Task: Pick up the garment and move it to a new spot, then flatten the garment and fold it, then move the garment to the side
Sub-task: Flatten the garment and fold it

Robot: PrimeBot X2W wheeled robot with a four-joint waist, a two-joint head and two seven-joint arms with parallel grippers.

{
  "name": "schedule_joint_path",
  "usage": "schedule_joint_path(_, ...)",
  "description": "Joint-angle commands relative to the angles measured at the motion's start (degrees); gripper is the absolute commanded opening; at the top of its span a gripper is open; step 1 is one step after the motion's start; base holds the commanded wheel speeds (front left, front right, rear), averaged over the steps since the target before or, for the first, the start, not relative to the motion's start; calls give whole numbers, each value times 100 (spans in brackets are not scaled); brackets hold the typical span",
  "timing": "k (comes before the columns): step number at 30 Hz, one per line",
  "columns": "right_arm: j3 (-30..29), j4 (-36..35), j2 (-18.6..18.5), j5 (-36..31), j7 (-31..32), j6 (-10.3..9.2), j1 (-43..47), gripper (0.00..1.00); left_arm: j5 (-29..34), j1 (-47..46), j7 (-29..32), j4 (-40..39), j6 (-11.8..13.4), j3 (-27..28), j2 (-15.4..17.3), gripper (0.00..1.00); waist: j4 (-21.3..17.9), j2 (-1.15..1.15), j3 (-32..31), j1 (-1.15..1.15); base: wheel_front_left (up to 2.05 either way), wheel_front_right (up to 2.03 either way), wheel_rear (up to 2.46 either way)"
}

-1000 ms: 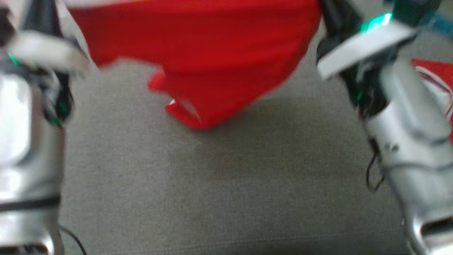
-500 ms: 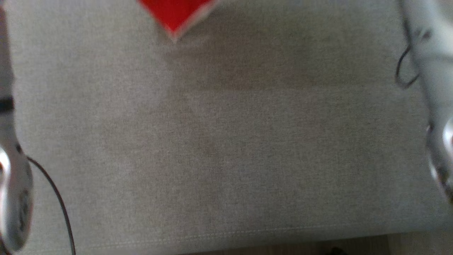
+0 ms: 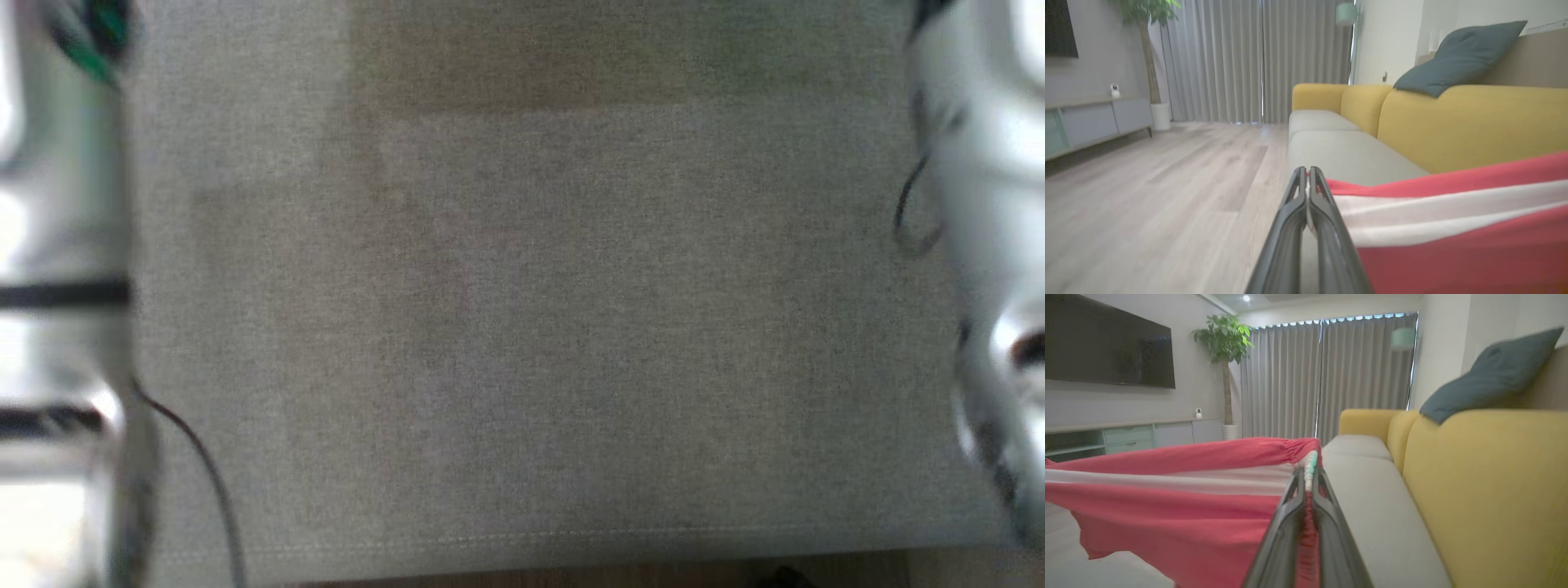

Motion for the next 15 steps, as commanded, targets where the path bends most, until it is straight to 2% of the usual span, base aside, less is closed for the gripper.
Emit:
schedule_joint_path(1, 39, -161, 51, 153, -28, 20, 291, 0, -95, 279, -26, -249, 33, 219, 156, 0, 15, 0, -59, 0, 0, 0, 0)
schedule_joint_path(8, 522, -598, -35, 968, -28, 20, 1908, 0, -309, 2196, -27, -628, 40, 624, -384, 0, -24, 0, -426, 0, 0, 0, 0)
schedule_joint_path(15, 964, -1284, -208, 1729, -29, 20, 3324, 0, -271, 3617, -27, -780, -28, 824, -620, 0, -117, 0, -956, 0, 0, 0, 0)
